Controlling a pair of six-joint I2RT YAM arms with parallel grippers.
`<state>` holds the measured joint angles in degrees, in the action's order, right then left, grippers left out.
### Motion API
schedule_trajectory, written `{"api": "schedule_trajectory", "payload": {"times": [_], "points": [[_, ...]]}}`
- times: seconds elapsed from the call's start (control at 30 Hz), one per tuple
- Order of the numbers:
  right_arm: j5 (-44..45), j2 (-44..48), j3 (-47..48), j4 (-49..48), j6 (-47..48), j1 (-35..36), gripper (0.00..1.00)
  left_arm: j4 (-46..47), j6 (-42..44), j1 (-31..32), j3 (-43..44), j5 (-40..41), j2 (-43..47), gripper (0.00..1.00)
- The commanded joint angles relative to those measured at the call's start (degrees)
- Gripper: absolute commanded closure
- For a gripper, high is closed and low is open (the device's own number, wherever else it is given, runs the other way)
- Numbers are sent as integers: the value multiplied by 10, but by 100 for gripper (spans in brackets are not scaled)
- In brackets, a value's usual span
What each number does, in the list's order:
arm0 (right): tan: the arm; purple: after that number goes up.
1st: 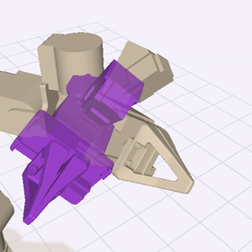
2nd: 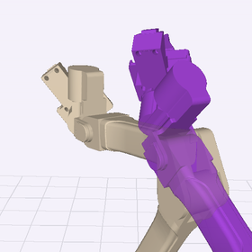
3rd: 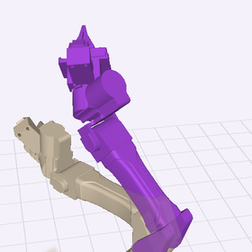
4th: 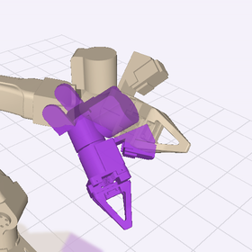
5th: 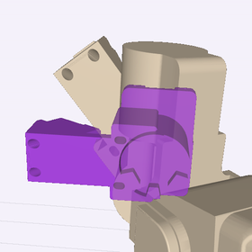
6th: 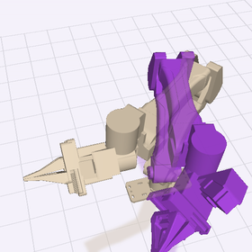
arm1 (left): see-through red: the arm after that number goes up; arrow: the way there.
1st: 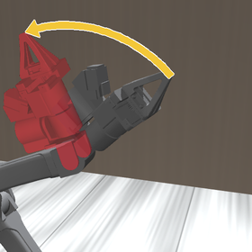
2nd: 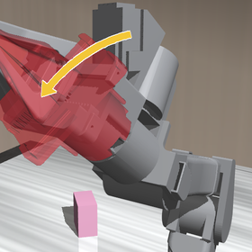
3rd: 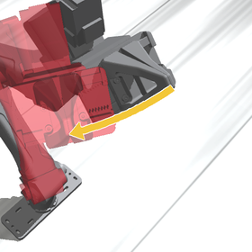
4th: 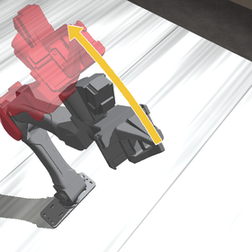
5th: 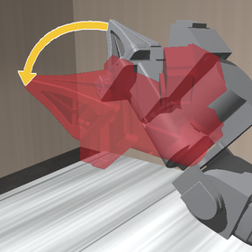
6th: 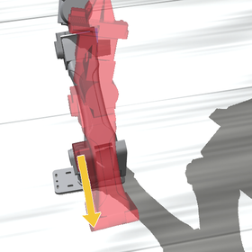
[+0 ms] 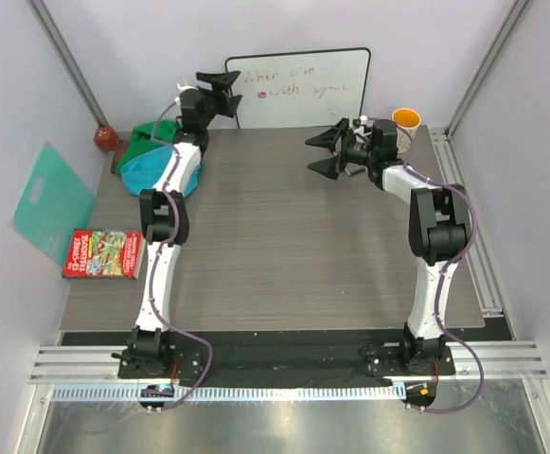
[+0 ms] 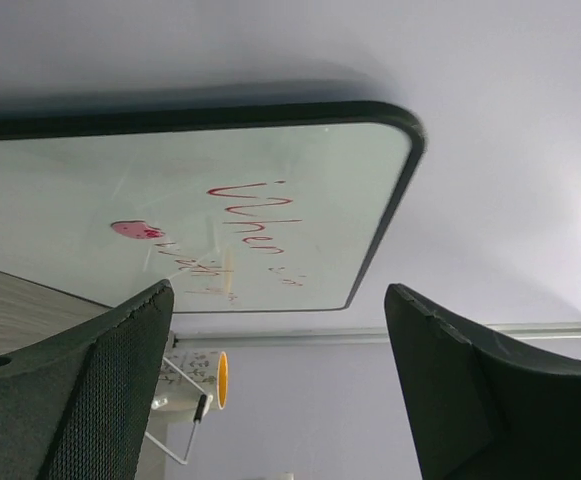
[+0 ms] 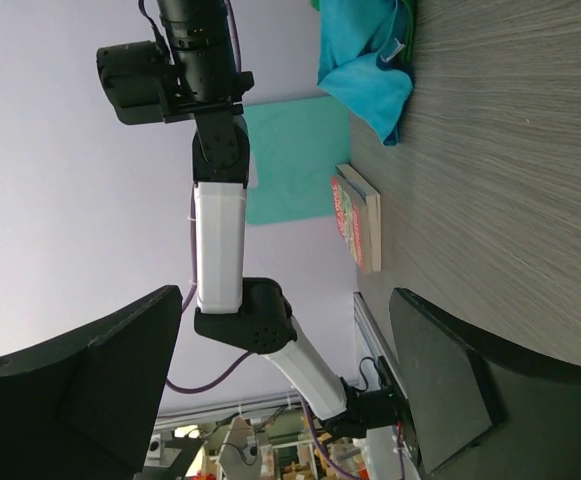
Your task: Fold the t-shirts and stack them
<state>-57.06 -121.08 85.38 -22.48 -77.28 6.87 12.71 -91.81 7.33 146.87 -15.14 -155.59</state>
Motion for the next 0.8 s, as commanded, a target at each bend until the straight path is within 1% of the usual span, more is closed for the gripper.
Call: {"api": "schedule_trajectory", "payload": {"times": [0.0,0.07,0.17,0.23,0.27,0.37,0.47,0.57,0.63,0.77], "points": [[-7,64,15,95,83,-7,10,41,-14,11,10,81,-9,14],[-7,78,1,108,95,-15,10,50,-13,10,-12,107,-3,14],[-7,94,-28,111,97,-23,10,51,-12,10,-9,141,-7,13],[-7,99,-38,113,98,-26,10,56,-14,8,-8,147,-10,13],[-8,100,-40,116,101,-26,10,55,-14,8,-7,172,-11,13],[-7,100,-37,137,112,-26,10,50,-10,1,-8,186,-11,13],[-6,102,-43,144,112,-25,10,41,-15,-5,-1,219,-21,14],[-8,100,-44,148,110,-24,10,27,-20,-11,20,233,-37,14],[-11,99,-41,154,113,-25,10,23,-28,-13,16,242,-41,14],[-17,102,-42,173,124,-25,10,23,-38,-7,23,238,-54,14]]}}
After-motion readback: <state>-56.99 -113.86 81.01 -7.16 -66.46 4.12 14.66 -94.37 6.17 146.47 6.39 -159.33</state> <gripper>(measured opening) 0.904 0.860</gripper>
